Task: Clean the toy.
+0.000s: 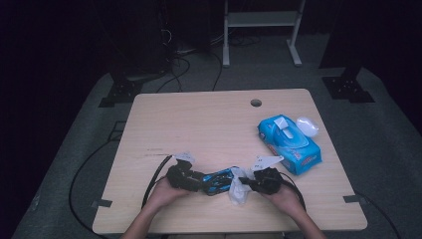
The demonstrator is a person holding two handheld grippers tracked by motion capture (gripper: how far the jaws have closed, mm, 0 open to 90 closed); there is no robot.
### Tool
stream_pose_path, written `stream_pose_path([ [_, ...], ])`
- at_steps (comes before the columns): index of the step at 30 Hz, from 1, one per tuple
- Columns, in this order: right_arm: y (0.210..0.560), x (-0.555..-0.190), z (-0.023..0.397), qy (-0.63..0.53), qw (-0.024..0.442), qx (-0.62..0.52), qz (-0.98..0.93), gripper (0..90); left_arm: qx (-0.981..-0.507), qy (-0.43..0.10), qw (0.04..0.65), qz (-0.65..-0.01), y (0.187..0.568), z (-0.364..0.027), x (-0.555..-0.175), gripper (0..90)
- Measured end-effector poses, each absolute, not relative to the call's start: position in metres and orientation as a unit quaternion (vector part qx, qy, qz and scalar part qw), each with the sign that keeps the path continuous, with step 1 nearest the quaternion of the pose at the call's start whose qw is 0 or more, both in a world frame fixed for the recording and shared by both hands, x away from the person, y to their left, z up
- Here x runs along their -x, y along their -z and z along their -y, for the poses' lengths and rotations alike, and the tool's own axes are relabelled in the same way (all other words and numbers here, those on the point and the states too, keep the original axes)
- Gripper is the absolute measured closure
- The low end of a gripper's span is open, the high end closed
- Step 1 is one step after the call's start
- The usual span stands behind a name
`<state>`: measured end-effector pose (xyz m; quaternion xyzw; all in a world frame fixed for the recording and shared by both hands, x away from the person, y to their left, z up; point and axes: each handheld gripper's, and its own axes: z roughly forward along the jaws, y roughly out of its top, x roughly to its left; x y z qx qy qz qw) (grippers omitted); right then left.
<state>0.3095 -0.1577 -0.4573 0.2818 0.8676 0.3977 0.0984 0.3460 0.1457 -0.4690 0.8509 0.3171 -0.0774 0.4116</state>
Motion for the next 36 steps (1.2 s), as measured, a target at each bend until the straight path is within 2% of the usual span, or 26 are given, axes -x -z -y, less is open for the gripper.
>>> stream_pose_path([
  [2,0.459,-0.308,0.160,-0.392,0.100,-0.283,-0.870,82.3,-0.849,0.079,0.414,-0.320,0.469,-0.146,-0.345,43.7],
  [5,0.463,-0.307,0.165,-0.380,0.099,-0.287,-0.874,82.3,-0.854,0.063,0.409,-0.316,0.466,-0.144,-0.342,45.8],
  [11,0.463,-0.307,0.166,-0.381,0.094,-0.289,-0.873,82.2,-0.854,0.066,0.406,-0.320,0.465,-0.146,-0.342,47.6],
  [13,0.463,-0.307,0.166,-0.379,0.093,-0.287,-0.875,82.2,-0.856,0.070,0.396,-0.323,0.464,-0.147,-0.342,46.7],
  [14,0.463,-0.306,0.164,-0.376,0.093,-0.285,-0.877,82.2,-0.857,0.076,0.392,-0.326,0.464,-0.148,-0.342,42.0],
  [17,0.464,-0.306,0.162,-0.370,0.096,-0.281,-0.880,82.0,-0.847,0.102,0.394,-0.342,0.467,-0.151,-0.344,41.7],
  [21,0.464,-0.309,0.166,-0.376,0.089,-0.286,-0.877,82.0,-0.851,0.086,0.392,-0.338,0.464,-0.150,-0.343,48.1],
  [26,0.457,-0.316,0.171,-0.384,0.094,-0.298,-0.869,81.9,-0.857,0.064,0.390,-0.331,0.462,-0.148,-0.339,49.1],
  [31,0.454,-0.325,0.175,-0.396,0.089,-0.310,-0.860,82.0,-0.854,0.095,0.377,-0.346,0.463,-0.149,-0.345,47.2],
  [33,0.459,-0.322,0.169,-0.379,0.087,-0.297,-0.872,81.9,-0.849,0.118,0.370,-0.359,0.464,-0.149,-0.347,42.1],
  [36,0.460,-0.321,0.167,-0.377,0.088,-0.296,-0.873,81.8,-0.850,0.119,0.364,-0.360,0.463,-0.148,-0.348,43.9],
])
